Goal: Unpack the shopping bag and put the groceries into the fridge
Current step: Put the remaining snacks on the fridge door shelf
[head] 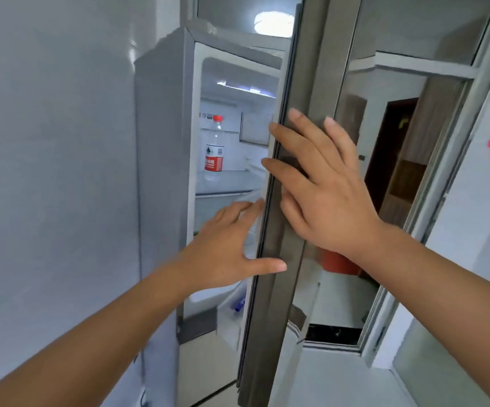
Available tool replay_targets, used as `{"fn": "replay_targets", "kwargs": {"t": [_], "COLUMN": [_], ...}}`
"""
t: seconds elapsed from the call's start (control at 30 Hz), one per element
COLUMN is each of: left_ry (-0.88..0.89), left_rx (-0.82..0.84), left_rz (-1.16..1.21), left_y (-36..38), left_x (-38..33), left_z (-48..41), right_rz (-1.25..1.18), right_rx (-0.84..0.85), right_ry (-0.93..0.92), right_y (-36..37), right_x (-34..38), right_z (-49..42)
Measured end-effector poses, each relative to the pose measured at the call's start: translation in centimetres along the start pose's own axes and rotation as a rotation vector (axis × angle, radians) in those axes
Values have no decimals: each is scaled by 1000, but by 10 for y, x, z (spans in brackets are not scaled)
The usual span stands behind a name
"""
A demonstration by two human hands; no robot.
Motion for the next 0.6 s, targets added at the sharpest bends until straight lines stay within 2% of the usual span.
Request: {"fn": "replay_targets", "kwargs": {"t": [0.13,0.37,0.6], "left_ry": [-43,-186,-250], "left_rx": [-29,-29,-74], "left_rz": [39,-64,-63], "left_y": [-1,-9,-5], "left_x": [35,97,142], "left_z": [8,10,4], "right_rz": [-39,-54,-77], "right_rx": [-14,-4,36], "right_ry": [-3,144,174], "right_y": [41,106,158], "right_x": [7,13,18], "right_z": [-23,-56,-79]}}
Point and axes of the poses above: each hand's wrist, its own z-axis away from the middle knuckle, its own y-axis out of the palm, x = y × z, the point moved 2 cm from there along -z, towards the middle knuckle, and after that the axes turned 6 degrees about -z, right-handed, at the moved point
